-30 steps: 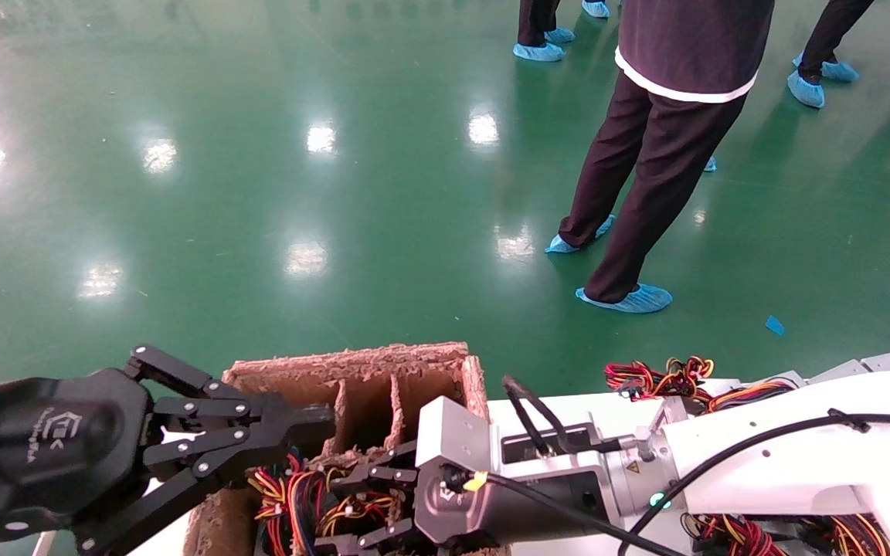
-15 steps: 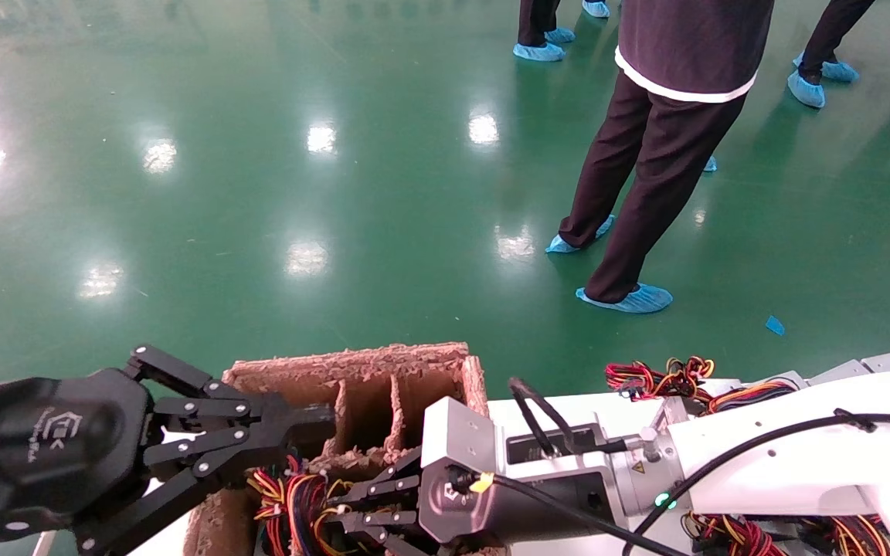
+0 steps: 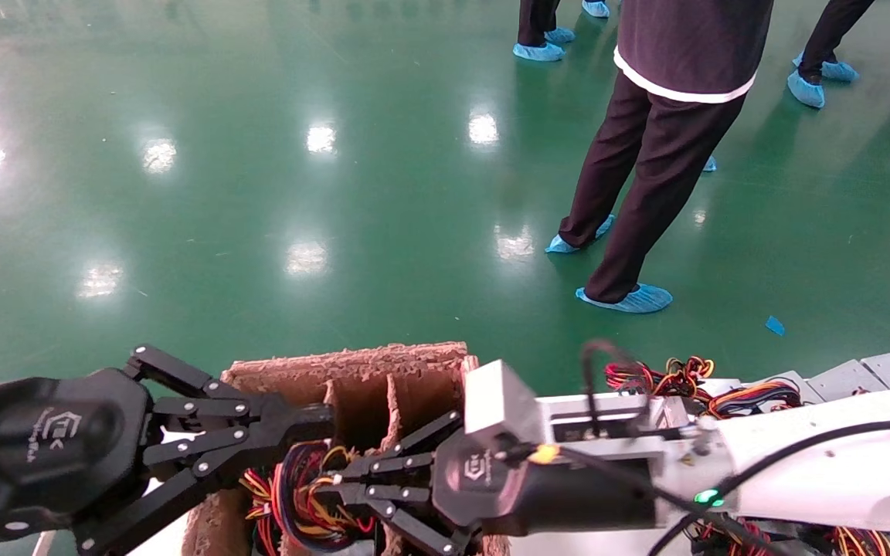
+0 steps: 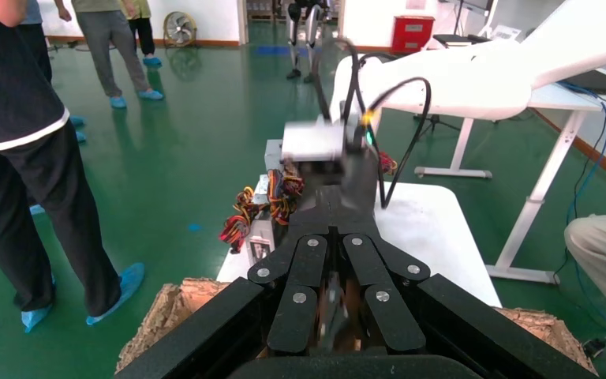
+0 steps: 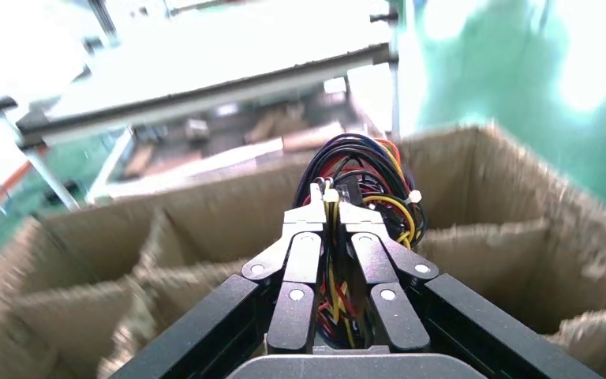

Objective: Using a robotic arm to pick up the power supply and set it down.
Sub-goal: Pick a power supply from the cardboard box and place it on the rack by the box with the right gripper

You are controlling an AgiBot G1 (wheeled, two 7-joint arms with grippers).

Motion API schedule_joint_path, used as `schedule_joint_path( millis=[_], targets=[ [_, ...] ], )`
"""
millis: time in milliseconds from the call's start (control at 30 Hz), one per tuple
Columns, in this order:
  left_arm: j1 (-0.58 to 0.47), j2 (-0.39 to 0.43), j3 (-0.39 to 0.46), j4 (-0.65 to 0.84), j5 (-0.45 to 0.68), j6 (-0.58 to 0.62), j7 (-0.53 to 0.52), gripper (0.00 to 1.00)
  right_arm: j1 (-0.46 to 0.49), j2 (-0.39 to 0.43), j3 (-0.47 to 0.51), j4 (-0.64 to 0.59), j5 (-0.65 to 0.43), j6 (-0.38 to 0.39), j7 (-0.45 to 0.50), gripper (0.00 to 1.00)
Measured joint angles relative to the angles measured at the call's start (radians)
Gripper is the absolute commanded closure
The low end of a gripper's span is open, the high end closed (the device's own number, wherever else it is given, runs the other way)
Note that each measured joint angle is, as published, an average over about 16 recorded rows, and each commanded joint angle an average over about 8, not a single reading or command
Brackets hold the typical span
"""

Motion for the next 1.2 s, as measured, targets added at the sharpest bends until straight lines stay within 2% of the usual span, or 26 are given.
schedule_joint_path(
  millis=[467, 867, 1200],
  targets=[
    [0.000, 0.000, 0.000, 0.000, 0.000, 0.000, 0.000, 1.00, -0.049, 0.064, 0.051, -0.079, 0.213, -0.104, -0.041, 1.00],
    [0.000, 0.000, 0.000, 0.000, 0.000, 0.000, 0.000, 1.00, -0.083, 0.096, 0.072, -0.126, 0.439, -0.108, -0.070, 1.00],
    [0.000, 0.000, 0.000, 0.000, 0.000, 0.000, 0.000, 1.00, -0.083, 0.096, 0.139, -0.167, 0.636, -0.098, -0.084, 1.00]
  ],
)
